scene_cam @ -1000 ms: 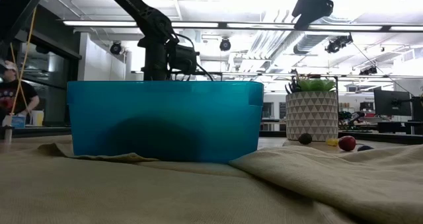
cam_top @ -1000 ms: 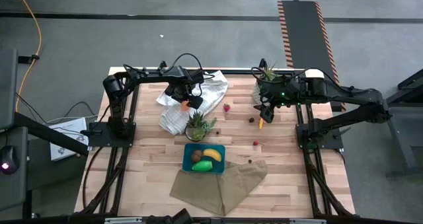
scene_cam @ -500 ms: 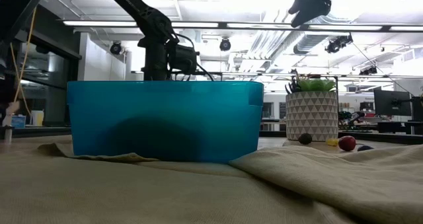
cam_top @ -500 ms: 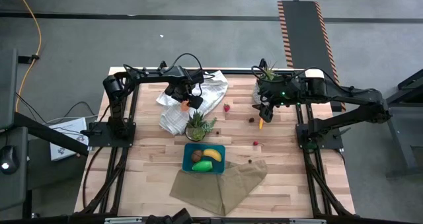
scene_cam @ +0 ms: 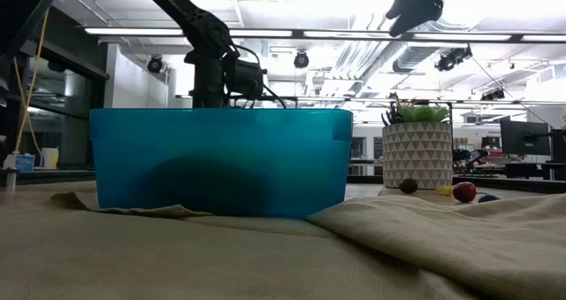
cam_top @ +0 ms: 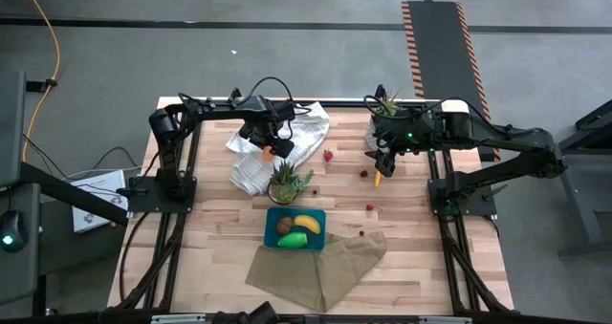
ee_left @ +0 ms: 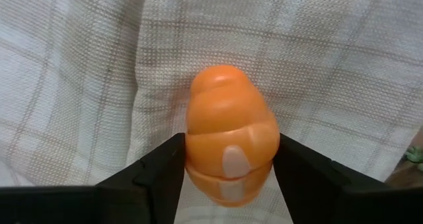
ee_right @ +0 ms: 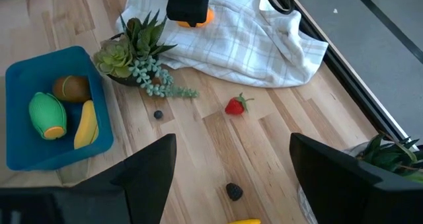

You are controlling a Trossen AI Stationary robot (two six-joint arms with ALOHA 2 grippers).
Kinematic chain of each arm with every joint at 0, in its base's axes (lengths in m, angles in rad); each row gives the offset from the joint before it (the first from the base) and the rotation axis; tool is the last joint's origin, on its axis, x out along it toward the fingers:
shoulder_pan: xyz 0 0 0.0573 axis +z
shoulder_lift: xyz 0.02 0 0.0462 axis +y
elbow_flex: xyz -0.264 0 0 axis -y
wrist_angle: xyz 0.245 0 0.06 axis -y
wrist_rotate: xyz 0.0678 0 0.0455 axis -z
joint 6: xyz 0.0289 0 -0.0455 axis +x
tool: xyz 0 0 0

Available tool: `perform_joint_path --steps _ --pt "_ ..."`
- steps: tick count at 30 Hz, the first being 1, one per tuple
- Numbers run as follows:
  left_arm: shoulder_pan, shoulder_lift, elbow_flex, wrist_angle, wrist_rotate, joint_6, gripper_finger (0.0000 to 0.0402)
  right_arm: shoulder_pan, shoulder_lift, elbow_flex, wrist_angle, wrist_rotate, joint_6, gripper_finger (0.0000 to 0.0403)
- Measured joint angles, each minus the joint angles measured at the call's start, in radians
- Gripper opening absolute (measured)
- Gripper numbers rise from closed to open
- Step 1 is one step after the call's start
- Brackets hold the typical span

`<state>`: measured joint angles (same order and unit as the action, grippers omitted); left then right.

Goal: Pick and placing Produce into tupperware
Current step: Put the pumpkin into the blue bin

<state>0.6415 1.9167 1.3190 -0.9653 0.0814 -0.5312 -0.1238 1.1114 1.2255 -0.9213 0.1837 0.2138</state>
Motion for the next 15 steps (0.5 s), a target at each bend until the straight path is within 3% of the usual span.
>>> perform_joint_path --steps 15 --pt "0.0 0.0 0.0 0.0 0.001 0.0 0.0187 0.0 0.0 0.0 0.0 0.0 0.006 0.0286"
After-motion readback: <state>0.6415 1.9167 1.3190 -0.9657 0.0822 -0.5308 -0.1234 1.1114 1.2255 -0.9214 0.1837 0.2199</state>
